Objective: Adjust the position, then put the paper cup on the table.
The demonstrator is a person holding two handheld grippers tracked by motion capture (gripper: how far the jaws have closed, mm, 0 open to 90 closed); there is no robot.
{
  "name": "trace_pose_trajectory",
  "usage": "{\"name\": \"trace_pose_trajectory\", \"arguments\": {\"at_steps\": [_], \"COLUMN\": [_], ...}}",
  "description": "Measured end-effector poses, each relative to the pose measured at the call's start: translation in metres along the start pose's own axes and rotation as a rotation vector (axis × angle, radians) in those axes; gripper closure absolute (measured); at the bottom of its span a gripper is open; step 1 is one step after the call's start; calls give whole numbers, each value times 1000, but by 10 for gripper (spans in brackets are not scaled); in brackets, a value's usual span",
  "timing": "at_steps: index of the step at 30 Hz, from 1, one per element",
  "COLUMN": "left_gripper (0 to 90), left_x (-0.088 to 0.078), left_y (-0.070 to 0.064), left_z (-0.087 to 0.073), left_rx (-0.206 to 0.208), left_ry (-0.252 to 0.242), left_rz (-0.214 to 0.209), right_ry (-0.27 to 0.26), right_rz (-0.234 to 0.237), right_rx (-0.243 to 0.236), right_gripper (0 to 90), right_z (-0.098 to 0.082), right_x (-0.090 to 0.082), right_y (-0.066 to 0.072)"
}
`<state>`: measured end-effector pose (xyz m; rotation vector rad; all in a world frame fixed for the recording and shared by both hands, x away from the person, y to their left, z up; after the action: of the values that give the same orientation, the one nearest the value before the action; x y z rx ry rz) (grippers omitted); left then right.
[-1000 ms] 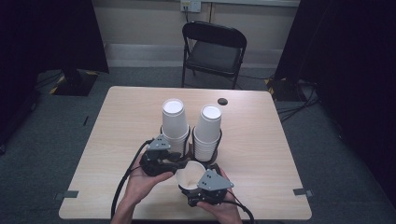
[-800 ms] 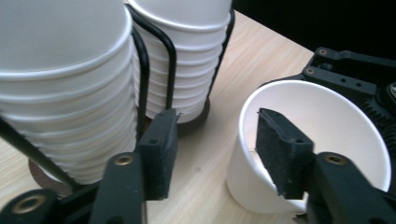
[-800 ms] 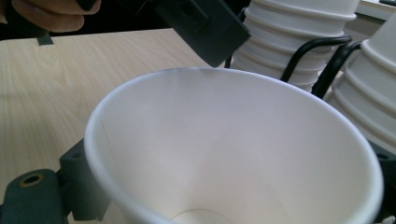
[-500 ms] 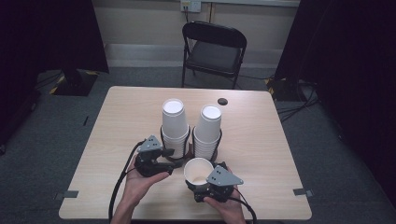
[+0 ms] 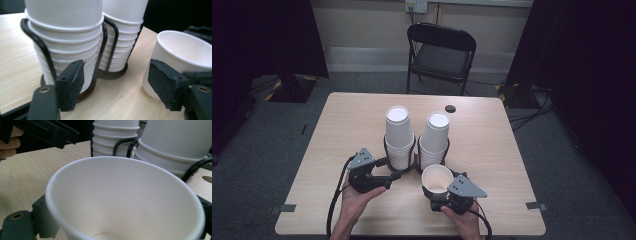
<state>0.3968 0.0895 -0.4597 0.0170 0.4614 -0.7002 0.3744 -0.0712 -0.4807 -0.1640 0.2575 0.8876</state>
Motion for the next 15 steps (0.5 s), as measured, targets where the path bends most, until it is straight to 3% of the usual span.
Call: {"name": "trace_pose_trajectory", "arguments": {"at_steps": [11,13,15], "left_gripper": [179,184,209], "left_x": [-5,-4,-4], "left_y": [6,8,11], "left_z": [-11,-17,-21], "left_rx": [28,11,-8], "left_ry": [-59,-26,-31], "left_rz": [15,13,30], "right_ry": [-20,-3,-3], "right_rz": [-109,-138,-148], "right_rx": [44,58,62], "right_gripper": [104,104,104], "right_z": [2,1,2], "right_x": [-21,-24,-27], "right_y": [-40,-49,-54]}}
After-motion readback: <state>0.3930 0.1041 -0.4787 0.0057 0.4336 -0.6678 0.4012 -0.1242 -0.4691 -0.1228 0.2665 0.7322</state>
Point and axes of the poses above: each handheld gripper's, and its own axes: x roughly forward along the jaws, z roughly out of its top, y roughly to its left, the point moved 10 cm from there along x, roughly forward along the jaws, and after that the axes turned 8 degrees about z, right-handed, at the moved point
